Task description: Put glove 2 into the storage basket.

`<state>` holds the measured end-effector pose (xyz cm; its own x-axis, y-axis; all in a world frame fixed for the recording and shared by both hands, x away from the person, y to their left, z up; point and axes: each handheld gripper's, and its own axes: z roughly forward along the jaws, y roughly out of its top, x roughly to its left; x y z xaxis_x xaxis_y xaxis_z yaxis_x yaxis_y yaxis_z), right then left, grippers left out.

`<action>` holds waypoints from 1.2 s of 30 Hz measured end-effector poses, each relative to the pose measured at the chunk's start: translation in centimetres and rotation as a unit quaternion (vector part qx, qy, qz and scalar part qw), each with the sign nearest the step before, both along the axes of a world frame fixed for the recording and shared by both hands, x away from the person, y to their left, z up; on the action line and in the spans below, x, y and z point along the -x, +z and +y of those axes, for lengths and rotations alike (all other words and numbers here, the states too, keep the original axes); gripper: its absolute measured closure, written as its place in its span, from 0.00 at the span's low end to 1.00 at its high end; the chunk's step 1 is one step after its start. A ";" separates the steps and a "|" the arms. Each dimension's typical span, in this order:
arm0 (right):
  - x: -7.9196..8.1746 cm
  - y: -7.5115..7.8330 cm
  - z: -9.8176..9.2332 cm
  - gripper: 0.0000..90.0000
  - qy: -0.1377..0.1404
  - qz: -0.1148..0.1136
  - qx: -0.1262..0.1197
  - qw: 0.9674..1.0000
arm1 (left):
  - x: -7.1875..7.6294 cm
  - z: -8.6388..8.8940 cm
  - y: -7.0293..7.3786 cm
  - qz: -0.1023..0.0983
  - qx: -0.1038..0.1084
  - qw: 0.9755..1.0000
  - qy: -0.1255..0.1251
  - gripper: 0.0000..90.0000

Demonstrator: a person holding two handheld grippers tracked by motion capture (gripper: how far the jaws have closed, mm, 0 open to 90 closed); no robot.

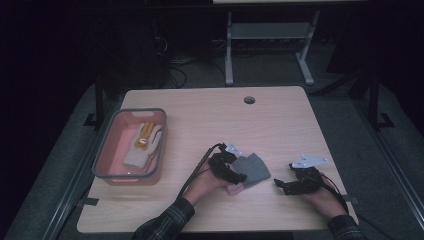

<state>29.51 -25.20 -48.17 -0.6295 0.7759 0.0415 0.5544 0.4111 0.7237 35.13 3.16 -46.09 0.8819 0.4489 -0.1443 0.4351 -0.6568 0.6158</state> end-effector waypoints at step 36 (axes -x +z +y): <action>0.0 0.0 0.0 0.16 0.000 0.001 0.000 1.000 | -0.5 3.4 4.0 0.034 0.061 0.997 0.012 0.80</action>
<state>29.52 -25.20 -48.17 -0.6300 0.7754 0.0430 0.5552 0.4110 0.7231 35.67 6.55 -42.12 0.8570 0.4455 -0.2589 0.4939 -0.5670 0.6592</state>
